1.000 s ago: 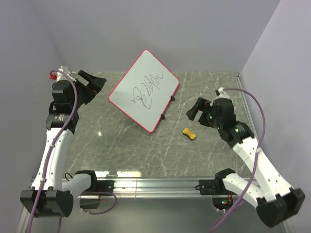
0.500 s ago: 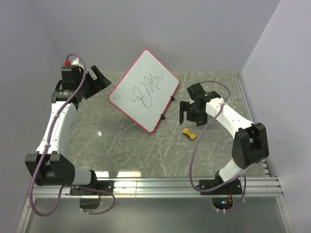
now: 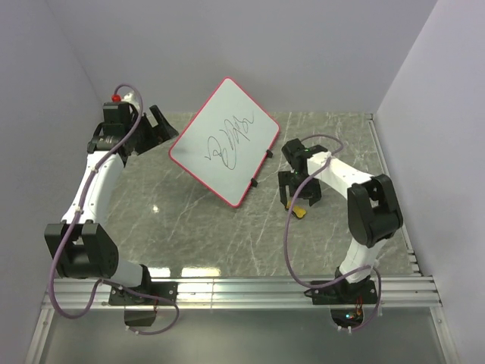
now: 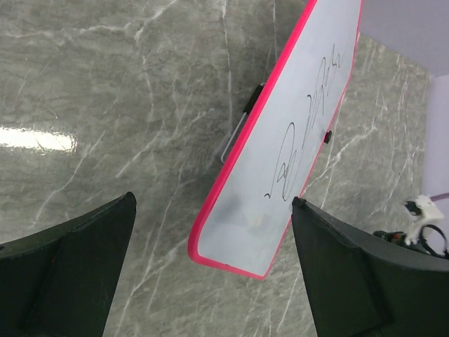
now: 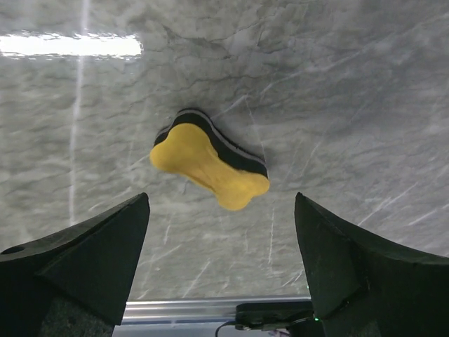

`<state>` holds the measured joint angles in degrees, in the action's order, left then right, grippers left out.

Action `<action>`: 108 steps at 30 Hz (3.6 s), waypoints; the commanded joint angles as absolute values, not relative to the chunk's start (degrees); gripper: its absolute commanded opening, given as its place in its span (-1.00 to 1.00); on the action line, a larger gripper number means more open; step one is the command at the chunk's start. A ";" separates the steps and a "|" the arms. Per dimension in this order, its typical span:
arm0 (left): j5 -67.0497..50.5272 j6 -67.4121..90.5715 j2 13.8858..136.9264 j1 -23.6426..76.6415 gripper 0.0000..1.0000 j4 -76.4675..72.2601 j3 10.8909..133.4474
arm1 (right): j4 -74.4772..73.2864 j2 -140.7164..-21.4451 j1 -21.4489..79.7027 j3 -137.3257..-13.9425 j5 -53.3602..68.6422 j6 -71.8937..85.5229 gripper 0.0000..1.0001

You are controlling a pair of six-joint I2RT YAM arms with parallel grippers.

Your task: Erase the whiteboard

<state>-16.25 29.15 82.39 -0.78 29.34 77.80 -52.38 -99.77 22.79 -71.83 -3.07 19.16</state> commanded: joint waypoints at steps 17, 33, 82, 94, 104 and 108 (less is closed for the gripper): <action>-20.57 26.02 86.39 -0.88 0.93 28.30 81.65 | -52.47 -109.86 25.22 -75.14 -10.11 18.37 0.29; -17.67 25.93 89.56 -0.97 0.99 30.23 86.12 | -52.47 -109.95 25.93 -74.18 -8.53 18.63 -1.00; -38.41 20.83 118.75 8.17 0.57 29.18 104.08 | -55.20 -104.05 26.37 -100.01 15.72 23.90 -1.00; -36.13 21.09 113.20 8.53 0.15 28.65 93.78 | -45.96 -113.80 30.23 -113.45 30.32 29.62 -1.00; -34.54 18.81 114.26 8.96 -0.49 31.73 95.36 | -45.53 -123.31 34.01 -124.80 33.49 34.19 -1.00; -33.84 18.37 113.91 8.96 -0.70 31.99 94.92 | -46.14 -126.46 34.01 -126.82 32.78 36.03 -1.00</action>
